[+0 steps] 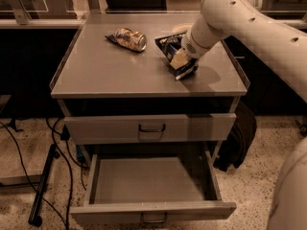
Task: Place blue chip bag into middle drawer
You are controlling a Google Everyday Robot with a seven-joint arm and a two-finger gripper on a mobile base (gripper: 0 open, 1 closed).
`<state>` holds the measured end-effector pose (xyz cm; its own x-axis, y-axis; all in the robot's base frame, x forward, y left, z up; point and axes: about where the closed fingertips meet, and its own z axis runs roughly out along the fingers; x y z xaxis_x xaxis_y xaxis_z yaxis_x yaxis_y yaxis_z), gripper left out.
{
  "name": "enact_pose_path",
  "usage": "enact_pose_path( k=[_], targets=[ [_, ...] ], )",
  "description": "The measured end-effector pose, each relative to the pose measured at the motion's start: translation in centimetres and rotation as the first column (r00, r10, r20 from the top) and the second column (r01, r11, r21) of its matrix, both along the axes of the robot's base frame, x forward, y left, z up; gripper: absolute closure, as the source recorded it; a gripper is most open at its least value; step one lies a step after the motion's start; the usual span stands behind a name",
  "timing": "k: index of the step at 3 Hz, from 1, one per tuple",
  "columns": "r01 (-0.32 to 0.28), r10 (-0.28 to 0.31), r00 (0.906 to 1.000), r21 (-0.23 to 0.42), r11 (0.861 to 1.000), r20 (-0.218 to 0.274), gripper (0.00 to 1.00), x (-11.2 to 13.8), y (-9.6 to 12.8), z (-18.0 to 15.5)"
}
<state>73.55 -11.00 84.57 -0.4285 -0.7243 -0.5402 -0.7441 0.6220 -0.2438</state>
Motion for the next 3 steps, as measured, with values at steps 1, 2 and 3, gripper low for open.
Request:
enact_pose_path(
  k=[1,2,3],
  targets=[
    [-0.019,0.019,0.9998,-0.012,1.000,0.010,1.00,-0.4,0.0,0.6],
    [-0.055,0.055,0.9983,-0.026,0.998,0.020,1.00,-1.4,-0.1,1.7],
    [-0.131,0.132,0.9912,-0.007,0.991,0.011,1.00,-3.0,-0.7,2.8]
  ],
)
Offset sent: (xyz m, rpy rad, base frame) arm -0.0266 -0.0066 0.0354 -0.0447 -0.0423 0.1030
